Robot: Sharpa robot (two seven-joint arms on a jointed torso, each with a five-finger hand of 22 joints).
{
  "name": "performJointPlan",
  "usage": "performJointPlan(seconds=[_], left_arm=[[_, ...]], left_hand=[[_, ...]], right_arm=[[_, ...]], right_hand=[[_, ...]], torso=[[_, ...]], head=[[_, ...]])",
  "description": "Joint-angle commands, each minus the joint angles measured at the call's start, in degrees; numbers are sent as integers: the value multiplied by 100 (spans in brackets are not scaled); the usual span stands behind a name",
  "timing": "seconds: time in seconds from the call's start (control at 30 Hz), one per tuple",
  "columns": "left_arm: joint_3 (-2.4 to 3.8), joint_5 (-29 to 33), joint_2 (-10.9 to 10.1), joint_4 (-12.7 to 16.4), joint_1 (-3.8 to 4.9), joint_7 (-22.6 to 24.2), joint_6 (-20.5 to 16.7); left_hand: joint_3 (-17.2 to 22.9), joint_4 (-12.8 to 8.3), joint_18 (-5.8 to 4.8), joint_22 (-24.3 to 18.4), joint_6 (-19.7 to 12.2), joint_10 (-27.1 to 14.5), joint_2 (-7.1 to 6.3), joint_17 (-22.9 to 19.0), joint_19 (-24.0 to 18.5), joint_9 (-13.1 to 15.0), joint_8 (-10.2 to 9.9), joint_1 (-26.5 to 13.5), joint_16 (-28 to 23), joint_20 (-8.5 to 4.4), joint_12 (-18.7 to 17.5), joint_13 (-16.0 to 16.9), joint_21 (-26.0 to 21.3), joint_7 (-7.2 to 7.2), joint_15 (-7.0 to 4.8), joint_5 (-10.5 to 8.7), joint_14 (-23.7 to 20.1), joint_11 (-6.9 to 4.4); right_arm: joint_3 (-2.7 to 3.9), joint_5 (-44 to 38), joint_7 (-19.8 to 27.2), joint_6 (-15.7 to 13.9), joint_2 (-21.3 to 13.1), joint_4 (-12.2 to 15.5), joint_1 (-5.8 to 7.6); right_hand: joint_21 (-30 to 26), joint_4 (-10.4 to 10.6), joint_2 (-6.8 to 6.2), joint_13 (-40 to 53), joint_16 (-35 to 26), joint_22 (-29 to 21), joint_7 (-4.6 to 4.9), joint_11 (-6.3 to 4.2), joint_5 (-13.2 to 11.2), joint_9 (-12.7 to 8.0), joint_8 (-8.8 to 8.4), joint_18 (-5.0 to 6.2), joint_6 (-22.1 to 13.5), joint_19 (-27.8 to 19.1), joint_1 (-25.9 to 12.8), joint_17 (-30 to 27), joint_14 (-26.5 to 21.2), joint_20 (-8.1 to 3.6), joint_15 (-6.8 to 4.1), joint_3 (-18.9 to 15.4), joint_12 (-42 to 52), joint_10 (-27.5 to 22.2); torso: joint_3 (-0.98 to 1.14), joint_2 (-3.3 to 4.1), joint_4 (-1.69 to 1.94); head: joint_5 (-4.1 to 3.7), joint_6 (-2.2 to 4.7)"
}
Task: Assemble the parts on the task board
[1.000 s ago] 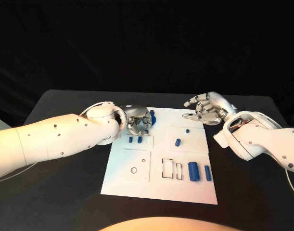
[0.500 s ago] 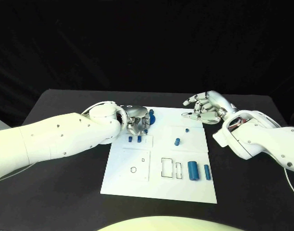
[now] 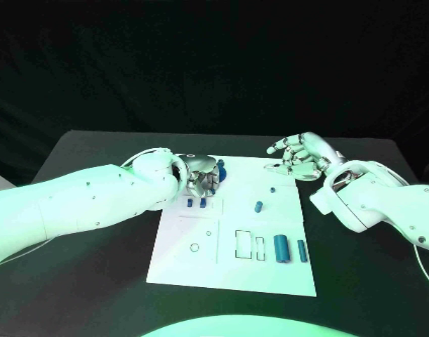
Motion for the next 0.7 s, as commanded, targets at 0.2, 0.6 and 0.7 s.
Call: performJointPlan(seconds=[0.2,0.6,0.7], left_arm=[[1,100,49,-27,-12,95,84],[-2,191,73,-66,-47,129,145],[-2,194,72,-79,-49,124,139]], left_hand=[[56,-44,-74,50,56,69,17,15,1,-17,-62,-63,52,-21,-104,-38,67,9,16,-43,51,9],[77,-99,-72,76,-31,41,-61,-46,-65,-60,-214,-247,84,15,-382,-140,78,31,65,-47,40,68],[109,-130,-74,98,18,91,-27,-48,-56,-53,-211,-243,100,20,-422,-152,97,42,63,-44,50,62]], right_arm=[[0,-45,50,24,-2,23,-3],[0,-53,35,33,-13,41,-3],[0,-54,33,33,-16,44,-3]], right_hand=[[-29,6,-15,-39,-22,6,16,1,2,9,35,40,16,-27,54,8,115,-9,-44,47,-47,-45],[-29,6,-15,-39,-22,6,16,1,2,9,35,40,16,-27,54,8,115,-9,-44,47,-47,-45],[-29,6,-15,-39,-22,6,16,1,2,9,35,40,16,-27,54,8,115,-9,-44,47,-47,-45]], torso=[[2,1,0],[3,-2,1],[4,-2,1]], head=[[-9,1],[-27,2],[-31,3]])
